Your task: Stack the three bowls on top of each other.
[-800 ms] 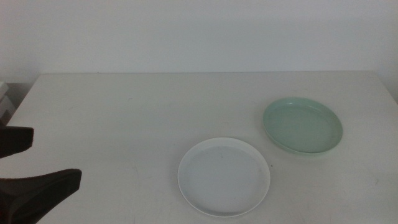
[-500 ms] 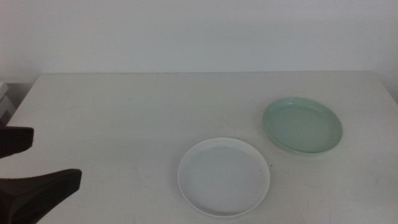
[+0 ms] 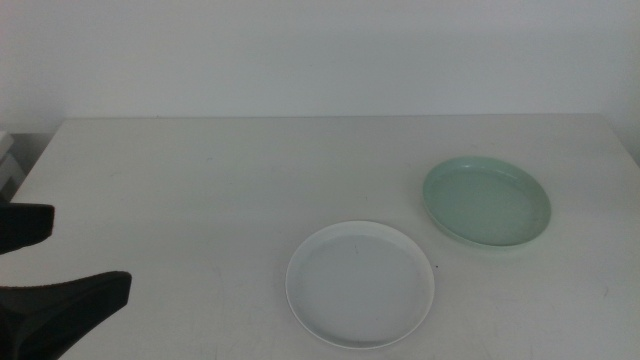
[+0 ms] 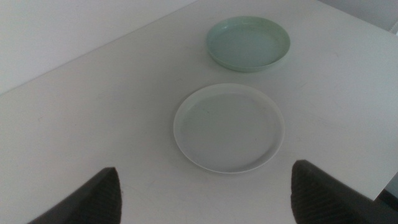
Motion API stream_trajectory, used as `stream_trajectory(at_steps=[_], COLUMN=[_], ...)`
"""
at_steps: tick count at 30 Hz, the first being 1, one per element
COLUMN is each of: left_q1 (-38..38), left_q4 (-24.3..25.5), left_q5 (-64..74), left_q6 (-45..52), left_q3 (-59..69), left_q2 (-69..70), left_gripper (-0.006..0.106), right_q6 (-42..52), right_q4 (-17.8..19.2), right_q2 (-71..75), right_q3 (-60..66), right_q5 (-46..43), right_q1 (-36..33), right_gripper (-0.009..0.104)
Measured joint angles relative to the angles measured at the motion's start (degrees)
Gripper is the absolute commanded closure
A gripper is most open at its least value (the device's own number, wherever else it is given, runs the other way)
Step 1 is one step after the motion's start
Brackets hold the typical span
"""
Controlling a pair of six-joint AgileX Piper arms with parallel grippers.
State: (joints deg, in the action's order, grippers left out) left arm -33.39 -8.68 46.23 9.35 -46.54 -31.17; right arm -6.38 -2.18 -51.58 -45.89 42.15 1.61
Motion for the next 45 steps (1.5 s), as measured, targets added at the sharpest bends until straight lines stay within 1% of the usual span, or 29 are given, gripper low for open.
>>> stream_trajectory(at_steps=[6,20,24,29,40,43,45], left_q1=[0.0,0.0,0.0,0.0,0.0,0.0,0.0], left_q4=[0.0,0.0,0.0,0.0,0.0,0.0,0.0], left_q5=[-0.04,-0.06,-0.06,-0.11,-0.13,-0.13,-0.13], left_q6=[0.0,0.0,0.0,0.0,0.0,0.0,0.0], left_q3=[0.0,0.0,0.0,0.0,0.0,0.0,0.0], left_q2=[0.0,0.0,0.0,0.0,0.0,0.0,0.0], left_gripper=[-0.004,-0.004,-0.004,-0.004,-0.004,-0.004,-0.004], right_q6=[-0.6,-1.29,-1.05,-1.05,-0.95,-0.95,-0.94], right_q4=[-0.69,-0.92,-0.92,-1.1,-1.3,-1.3,-1.59], right_q2=[-14.8,-39.92,-47.02,-55.04,-66.14,-67.99,-68.75], right_q3=[-9.63,-30.12,-34.5,-38.56,-41.49,-41.54,-41.59], right_q5=[1.32,1.23,2.42,4.65,4.52,4.08,3.51], right_q1=[0.0,0.0,0.0,0.0,0.0,0.0,0.0], right_gripper=[0.047,0.047,0.047,0.047,0.048,0.053,0.059])
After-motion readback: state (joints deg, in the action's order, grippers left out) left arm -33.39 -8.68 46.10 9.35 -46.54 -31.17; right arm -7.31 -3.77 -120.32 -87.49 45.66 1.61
